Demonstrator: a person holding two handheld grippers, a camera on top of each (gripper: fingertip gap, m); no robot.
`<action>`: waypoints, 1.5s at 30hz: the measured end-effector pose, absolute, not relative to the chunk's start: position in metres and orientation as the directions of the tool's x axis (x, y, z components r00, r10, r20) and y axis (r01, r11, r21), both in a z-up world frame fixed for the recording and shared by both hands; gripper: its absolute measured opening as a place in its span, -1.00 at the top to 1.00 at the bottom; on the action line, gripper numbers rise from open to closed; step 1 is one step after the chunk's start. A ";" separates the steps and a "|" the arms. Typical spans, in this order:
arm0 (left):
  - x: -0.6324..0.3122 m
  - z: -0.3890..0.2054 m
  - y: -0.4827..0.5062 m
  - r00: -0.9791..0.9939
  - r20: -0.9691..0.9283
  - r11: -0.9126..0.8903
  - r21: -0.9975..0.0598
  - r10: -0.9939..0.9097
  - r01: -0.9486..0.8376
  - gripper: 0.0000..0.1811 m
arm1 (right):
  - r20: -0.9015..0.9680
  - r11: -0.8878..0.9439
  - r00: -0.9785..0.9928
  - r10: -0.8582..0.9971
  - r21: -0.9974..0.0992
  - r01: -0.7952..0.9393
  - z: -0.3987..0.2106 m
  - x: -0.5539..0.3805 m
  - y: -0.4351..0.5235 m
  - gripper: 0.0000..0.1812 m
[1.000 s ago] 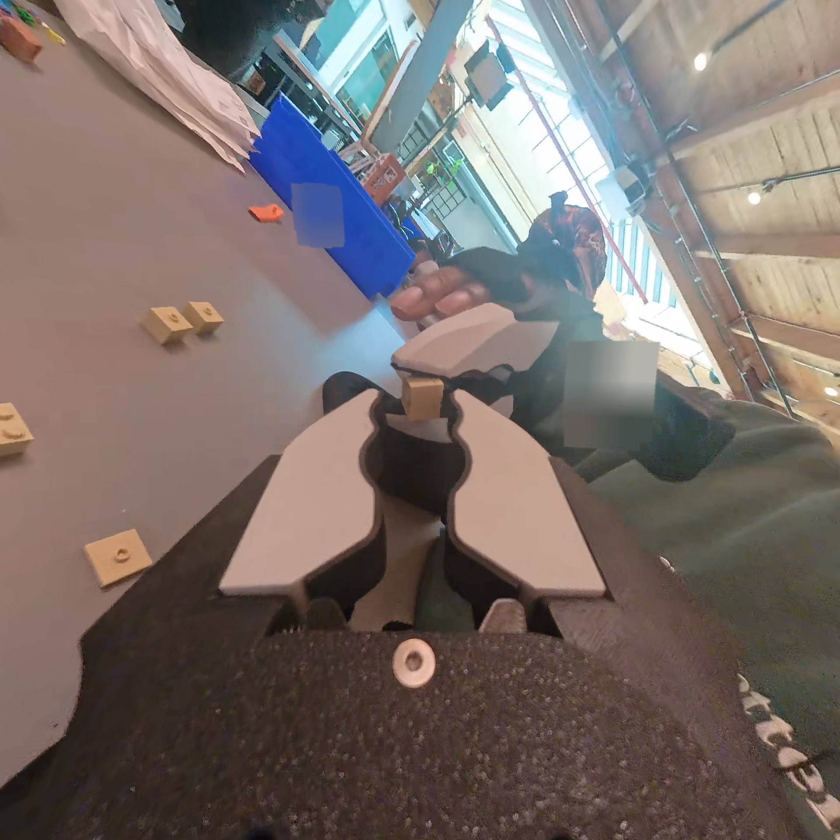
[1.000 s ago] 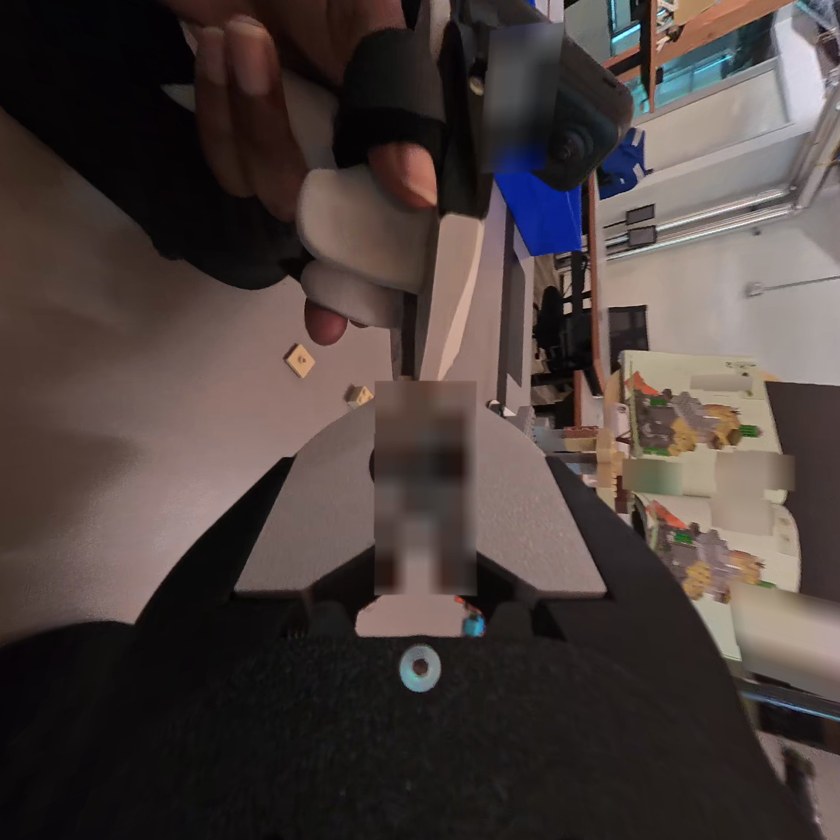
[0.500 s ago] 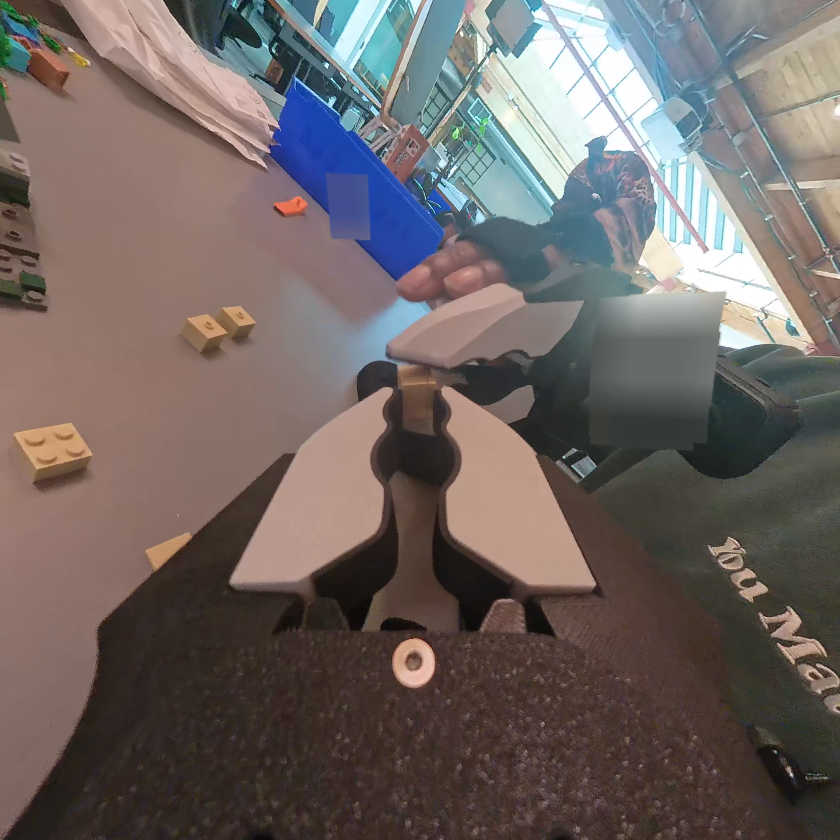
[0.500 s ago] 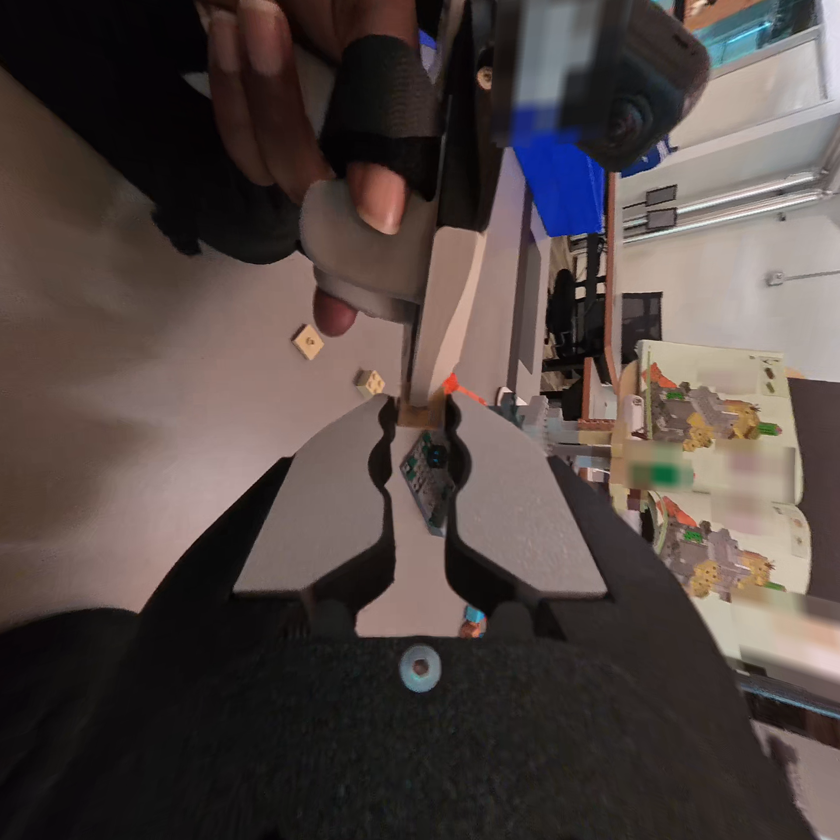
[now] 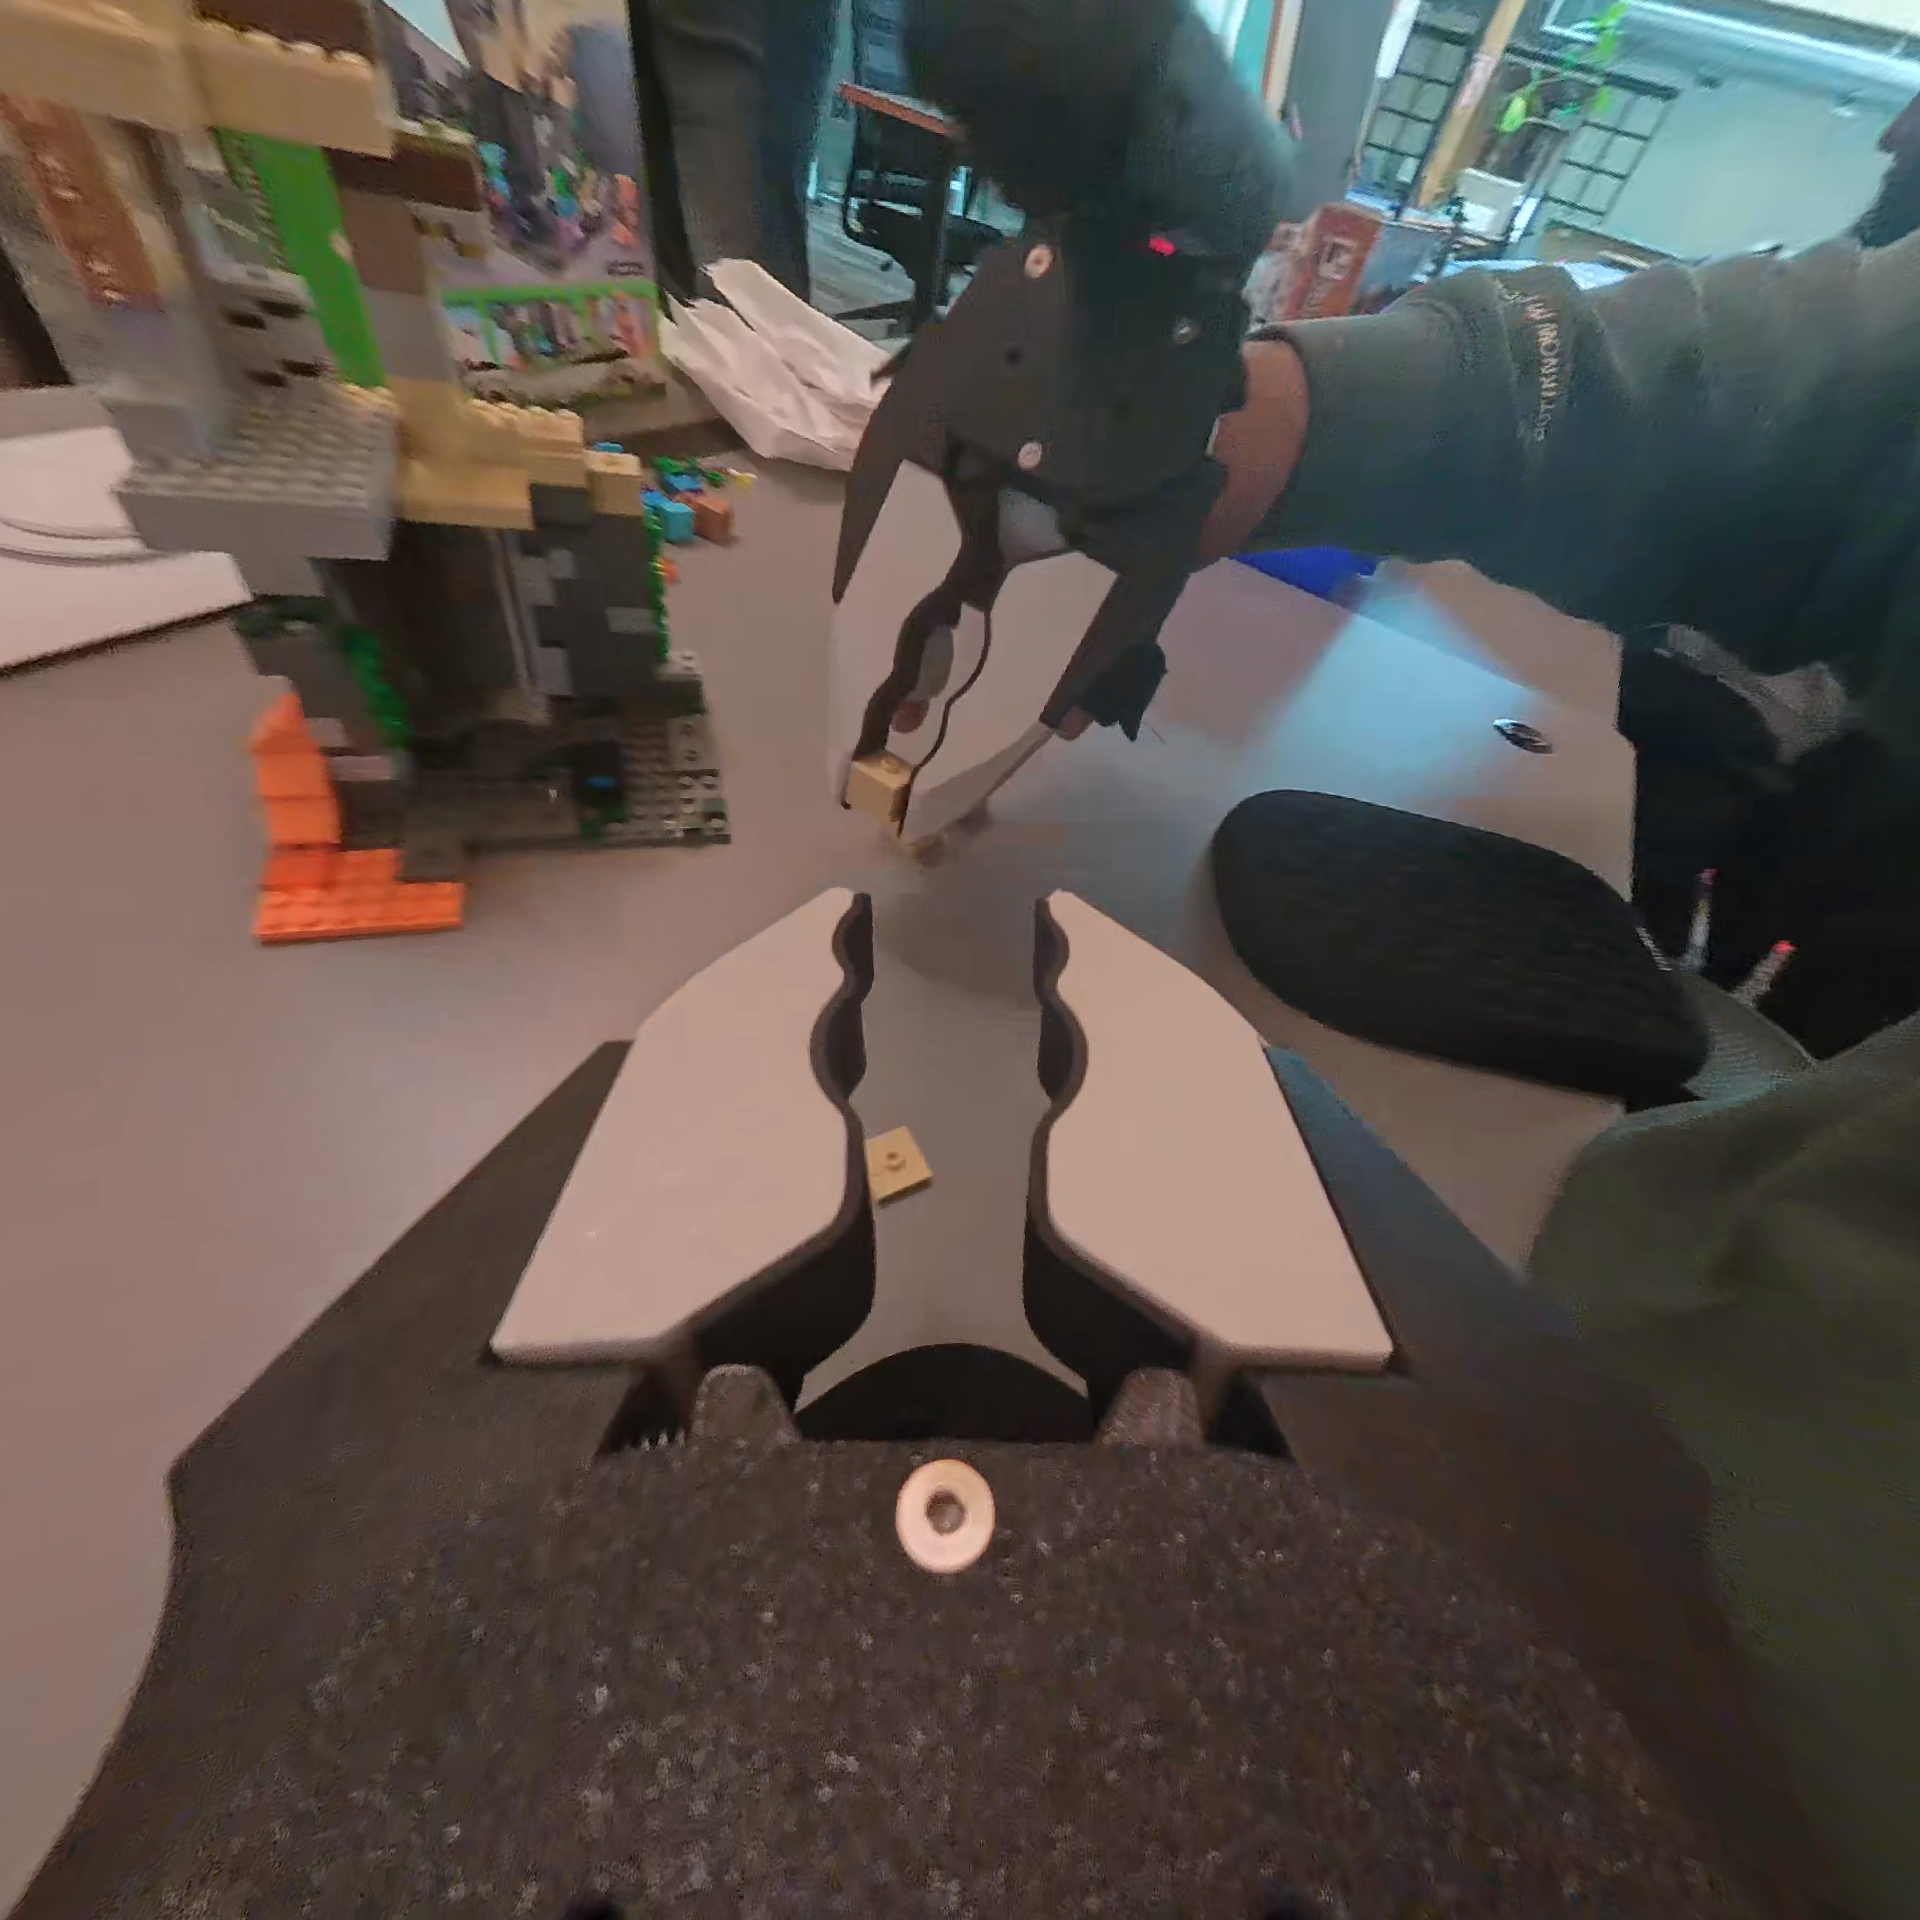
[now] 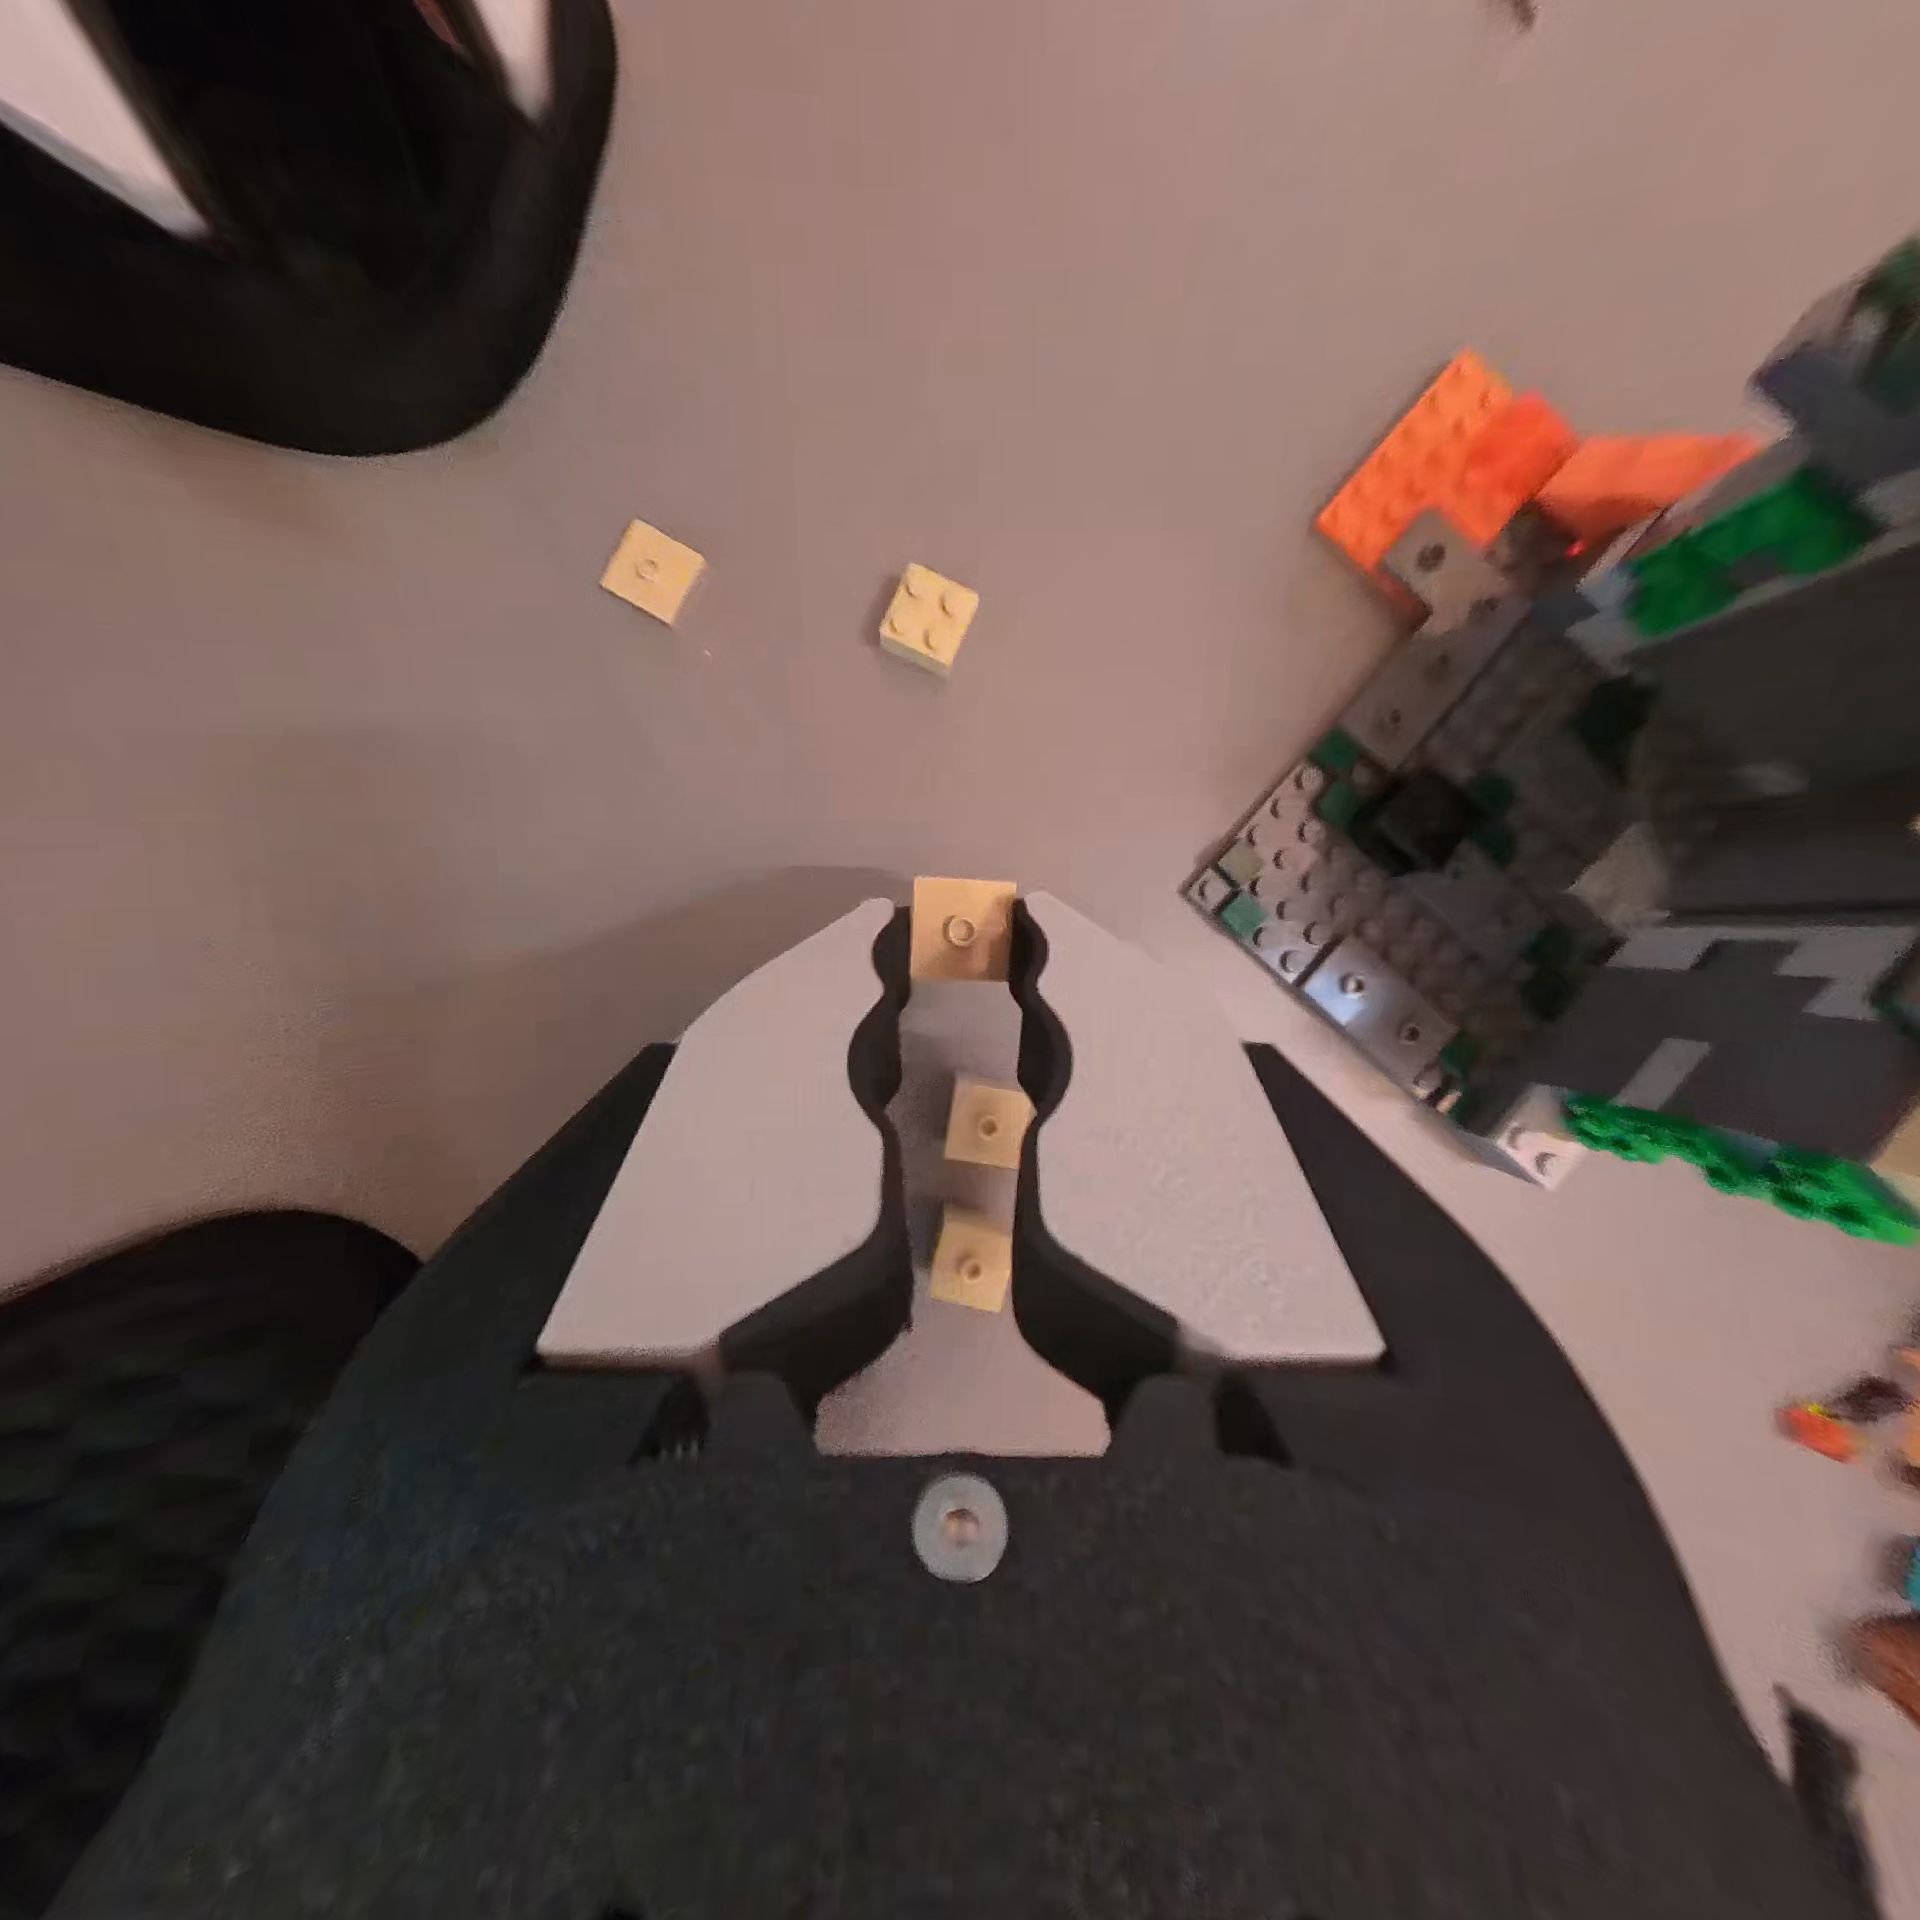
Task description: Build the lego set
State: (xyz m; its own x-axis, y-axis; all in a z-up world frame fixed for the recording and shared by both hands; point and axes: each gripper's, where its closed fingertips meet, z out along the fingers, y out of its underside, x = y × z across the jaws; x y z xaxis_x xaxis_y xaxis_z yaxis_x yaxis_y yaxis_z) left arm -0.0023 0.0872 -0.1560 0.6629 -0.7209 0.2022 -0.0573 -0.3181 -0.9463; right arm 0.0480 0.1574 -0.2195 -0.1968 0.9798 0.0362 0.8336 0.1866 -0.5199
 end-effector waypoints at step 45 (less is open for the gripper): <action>-0.042 -0.147 0.088 0.773 0.076 -0.192 -0.980 -0.630 -0.060 0.74 | -0.040 -0.021 0.001 0.999 -0.505 0.863 -0.252 -0.010 0.084 0.83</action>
State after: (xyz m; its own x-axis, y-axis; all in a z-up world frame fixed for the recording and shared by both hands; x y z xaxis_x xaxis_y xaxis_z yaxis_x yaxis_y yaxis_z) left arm -0.0422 0.0879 -0.1470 0.7725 -0.6304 0.0764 -0.0596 -0.1918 -0.9796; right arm -0.0098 0.0838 -0.2520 0.0009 0.9992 -0.0401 0.8630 -0.0210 -0.5048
